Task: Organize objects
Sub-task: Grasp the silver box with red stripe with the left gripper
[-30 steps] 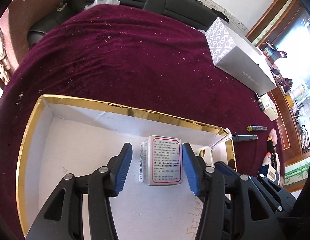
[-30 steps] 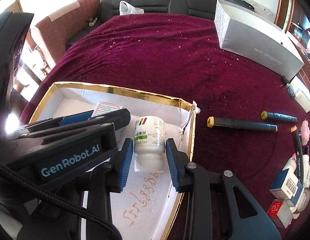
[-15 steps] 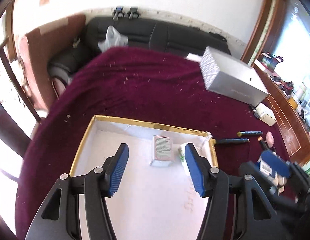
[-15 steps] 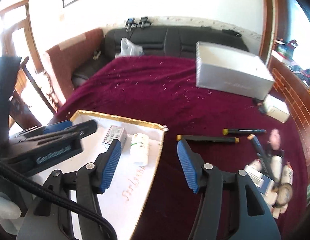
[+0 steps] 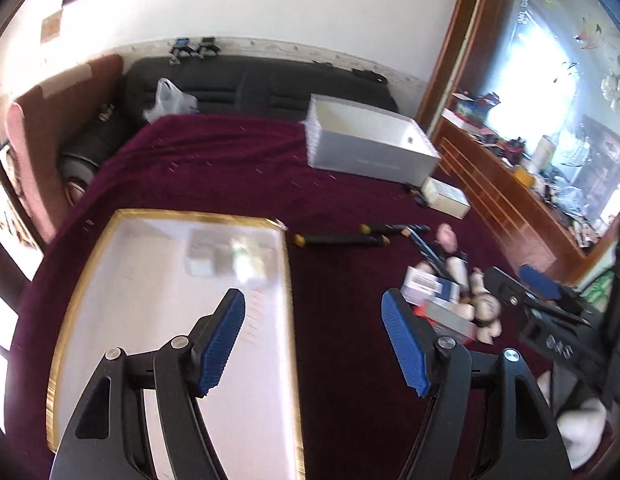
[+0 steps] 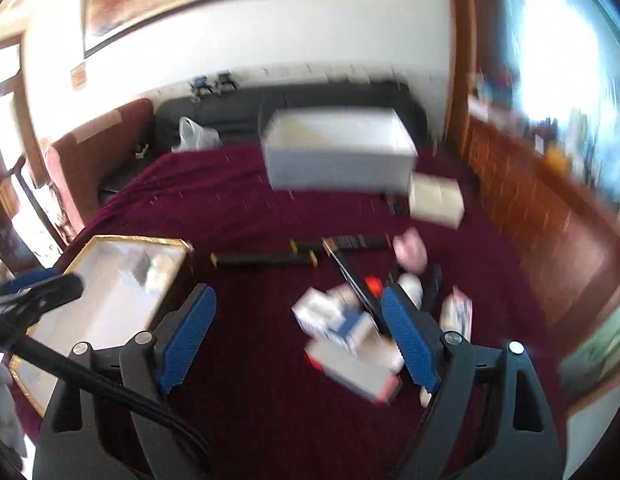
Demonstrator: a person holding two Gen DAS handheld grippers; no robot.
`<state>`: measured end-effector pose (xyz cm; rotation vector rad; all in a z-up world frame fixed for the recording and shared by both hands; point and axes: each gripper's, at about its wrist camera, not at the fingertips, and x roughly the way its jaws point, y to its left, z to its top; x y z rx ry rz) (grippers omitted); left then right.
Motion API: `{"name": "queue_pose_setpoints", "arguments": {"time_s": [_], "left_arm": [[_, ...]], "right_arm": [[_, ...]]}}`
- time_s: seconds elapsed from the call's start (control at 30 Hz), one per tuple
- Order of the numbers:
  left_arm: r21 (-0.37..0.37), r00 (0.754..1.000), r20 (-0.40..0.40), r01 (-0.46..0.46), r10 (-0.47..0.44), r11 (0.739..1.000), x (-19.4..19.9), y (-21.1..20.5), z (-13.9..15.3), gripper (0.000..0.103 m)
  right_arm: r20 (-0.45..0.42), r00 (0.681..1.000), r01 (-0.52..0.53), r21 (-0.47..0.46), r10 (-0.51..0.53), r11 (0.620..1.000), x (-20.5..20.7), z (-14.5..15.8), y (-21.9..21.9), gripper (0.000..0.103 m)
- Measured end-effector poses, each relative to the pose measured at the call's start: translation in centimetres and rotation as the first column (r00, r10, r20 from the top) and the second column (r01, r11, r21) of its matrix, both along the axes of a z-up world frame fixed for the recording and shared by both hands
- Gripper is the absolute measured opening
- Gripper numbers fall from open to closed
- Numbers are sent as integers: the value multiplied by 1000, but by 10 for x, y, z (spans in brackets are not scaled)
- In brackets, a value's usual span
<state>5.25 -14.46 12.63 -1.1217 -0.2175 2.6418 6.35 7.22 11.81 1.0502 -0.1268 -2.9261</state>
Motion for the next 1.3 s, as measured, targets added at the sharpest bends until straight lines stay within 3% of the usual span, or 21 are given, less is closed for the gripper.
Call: {"name": "queue_pose_setpoints", "arguments": {"time_s": [0.1,0.23,0.4,0.57,0.63,0.73,0.77,0.8,0.83,0.93,1.07,1.3], "left_arm": [[44,997,53,49,-51,998,8,21,-14,65],[58,988,114,95,-101,994,13,48,-36,65],[66,977,182,98,-109,993,9,59,-58,65],[67,978,193,69,-81,995,6,56,-61,65],[72,979,192,61,-74,996,2,51,-62,65],[71,976,208,46,-60,996,-3,49,-66,65],[73,974,220,46,-61,996,-5,49,-69,65],[74,972,227,47,-62,996,-5,50,-72,65],[68,970,232,49,-64,996,-6,51,-74,65],[42,966,246,70,-79,997,-6,61,-82,65],[24,956,274,97,-100,995,-6,78,-92,65],[-48,964,226,155,-140,987,-8,124,-96,65]], "right_arm": [[80,996,37,-144,-26,989,-5,-18,45,85],[183,983,43,-327,19,944,-6,-48,85,85],[219,974,38,-419,61,907,-16,-72,99,85],[269,958,42,-465,96,885,-38,-91,91,85],[289,941,13,-551,176,835,-39,-102,80,85],[258,882,-95,-722,394,685,-34,-113,52,85],[236,873,-130,-733,428,668,-30,-109,45,85],[216,877,-155,-719,429,678,-26,-103,42,85],[205,893,-163,-683,401,712,-22,-95,43,85],[216,927,-114,-617,307,778,-17,-87,55,85],[229,946,-43,-612,229,789,-11,-88,79,85],[243,959,35,-610,146,791,-2,-89,107,85]]}}
